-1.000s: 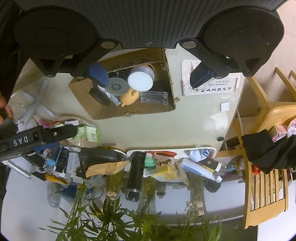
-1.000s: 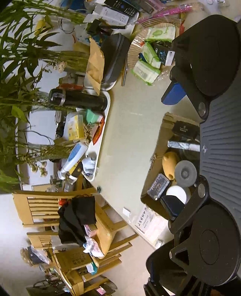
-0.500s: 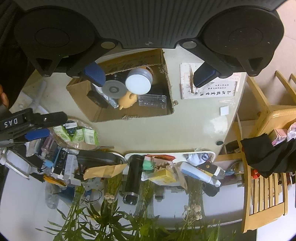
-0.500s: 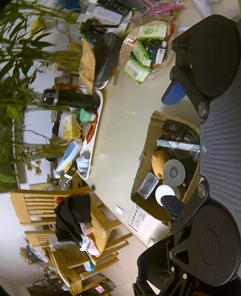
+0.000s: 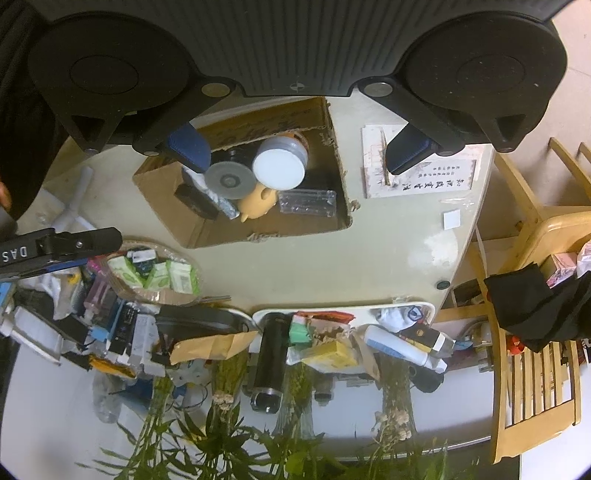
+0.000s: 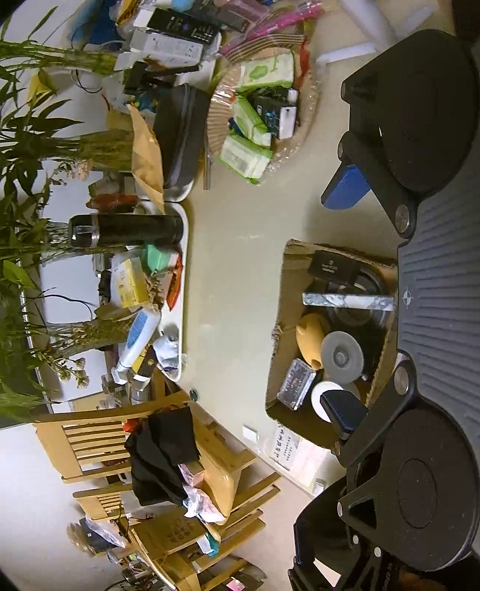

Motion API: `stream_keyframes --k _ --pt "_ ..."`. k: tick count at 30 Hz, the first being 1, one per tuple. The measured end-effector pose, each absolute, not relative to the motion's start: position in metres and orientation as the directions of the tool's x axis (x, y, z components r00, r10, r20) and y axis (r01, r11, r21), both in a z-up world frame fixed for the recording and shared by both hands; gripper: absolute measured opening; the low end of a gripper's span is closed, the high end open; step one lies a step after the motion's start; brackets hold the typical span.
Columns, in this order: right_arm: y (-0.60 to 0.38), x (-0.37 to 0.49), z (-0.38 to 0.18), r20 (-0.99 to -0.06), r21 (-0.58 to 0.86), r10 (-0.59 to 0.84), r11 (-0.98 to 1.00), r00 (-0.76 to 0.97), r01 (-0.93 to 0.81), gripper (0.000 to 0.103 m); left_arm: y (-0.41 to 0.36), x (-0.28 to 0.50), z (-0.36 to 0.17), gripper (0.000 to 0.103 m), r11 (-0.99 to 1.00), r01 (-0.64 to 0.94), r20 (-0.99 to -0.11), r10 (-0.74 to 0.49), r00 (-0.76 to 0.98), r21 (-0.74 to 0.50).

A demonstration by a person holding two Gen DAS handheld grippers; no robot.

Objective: Organize rigid objects

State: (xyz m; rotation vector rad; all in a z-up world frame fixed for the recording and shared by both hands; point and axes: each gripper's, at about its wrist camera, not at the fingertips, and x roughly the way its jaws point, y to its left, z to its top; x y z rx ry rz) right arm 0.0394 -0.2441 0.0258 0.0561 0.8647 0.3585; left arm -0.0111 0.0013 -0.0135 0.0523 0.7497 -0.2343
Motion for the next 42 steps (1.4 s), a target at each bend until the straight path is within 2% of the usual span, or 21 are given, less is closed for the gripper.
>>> stream_keyframes --k 7,17,26,42 --pt "-0.232 0.033 0.005 -0.762 0.179 0.330 0.934 0.558 -0.308 0.103 0.001 -0.006 -0.021 0.103 0.973 0.230 -0.724 -0.179 0.667 -0.029" --pt "-0.227 0.025 -0.021 -0.779 0.238 0.364 0.925 0.511 -0.297 0.103 -0.012 0.001 -0.035 0.103 0.969 0.249 -0.780 -0.160 0.606 -0.006" --pt "-0.222 0.023 -0.049 -0.862 0.131 0.222 0.966 0.456 -0.223 0.103 -0.019 0.009 -0.058 0.103 0.974 0.228 -0.845 -0.106 0.524 0.019" --pt "-0.219 0.021 -0.055 -0.879 0.097 0.193 0.968 0.435 -0.233 0.103 -0.016 0.011 -0.063 0.103 0.981 0.194 -0.862 -0.098 0.497 0.000"
